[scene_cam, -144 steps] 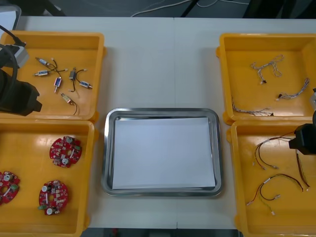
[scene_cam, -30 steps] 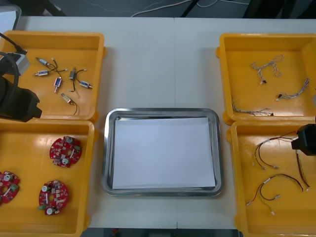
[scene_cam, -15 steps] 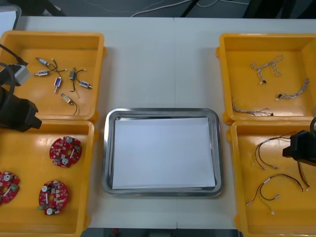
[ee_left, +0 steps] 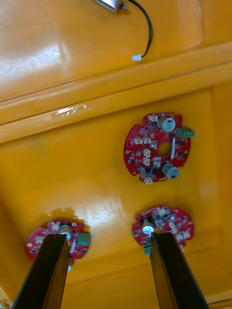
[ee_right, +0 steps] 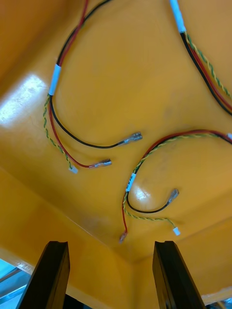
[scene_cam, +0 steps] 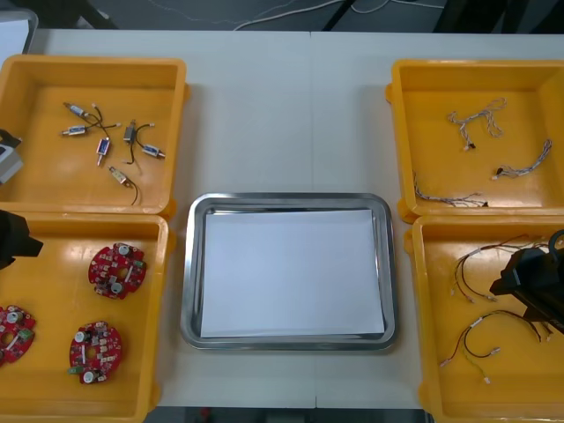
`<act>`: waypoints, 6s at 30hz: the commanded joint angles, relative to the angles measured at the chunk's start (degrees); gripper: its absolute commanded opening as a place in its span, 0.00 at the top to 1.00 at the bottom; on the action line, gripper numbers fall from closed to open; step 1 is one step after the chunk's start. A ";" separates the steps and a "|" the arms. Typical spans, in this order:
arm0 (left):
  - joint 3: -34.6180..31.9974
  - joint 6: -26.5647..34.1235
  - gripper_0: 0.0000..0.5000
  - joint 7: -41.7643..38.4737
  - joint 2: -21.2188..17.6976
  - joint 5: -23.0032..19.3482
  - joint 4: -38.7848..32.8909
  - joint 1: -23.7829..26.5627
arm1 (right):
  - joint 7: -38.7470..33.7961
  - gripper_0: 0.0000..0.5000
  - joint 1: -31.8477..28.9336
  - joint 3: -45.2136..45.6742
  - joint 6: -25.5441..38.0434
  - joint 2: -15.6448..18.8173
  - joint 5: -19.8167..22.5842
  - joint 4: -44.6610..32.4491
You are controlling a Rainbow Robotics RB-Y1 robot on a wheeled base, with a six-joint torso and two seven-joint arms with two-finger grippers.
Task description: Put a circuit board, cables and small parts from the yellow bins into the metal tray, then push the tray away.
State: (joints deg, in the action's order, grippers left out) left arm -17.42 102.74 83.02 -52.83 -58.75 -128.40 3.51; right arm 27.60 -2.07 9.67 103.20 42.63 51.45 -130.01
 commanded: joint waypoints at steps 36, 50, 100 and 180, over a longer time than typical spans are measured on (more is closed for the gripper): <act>-6.31 -19.95 0.00 36.51 4.76 -0.14 -4.14 -26.80 | -7.29 0.00 -4.88 -13.19 -10.74 -8.01 -19.19 3.01; -5.17 -27.25 0.00 43.54 6.25 1.01 -4.14 -33.39 | -7.73 0.00 -5.05 -13.45 -13.38 -9.15 -20.25 6.09; -6.40 -28.48 0.00 27.63 7.48 2.41 12.82 -29.88 | -7.47 1.00 -3.21 -15.47 -15.40 -10.20 -20.42 10.31; -2.27 -38.67 1.00 33.96 15.30 10.76 15.98 -34.27 | 40.25 1.00 9.80 4.57 6.80 6.85 2.69 -12.02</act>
State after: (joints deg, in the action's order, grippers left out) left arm -20.22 63.97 112.74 -38.68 -48.05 -112.54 -29.54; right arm 65.26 6.17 12.86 109.74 46.88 53.17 -140.42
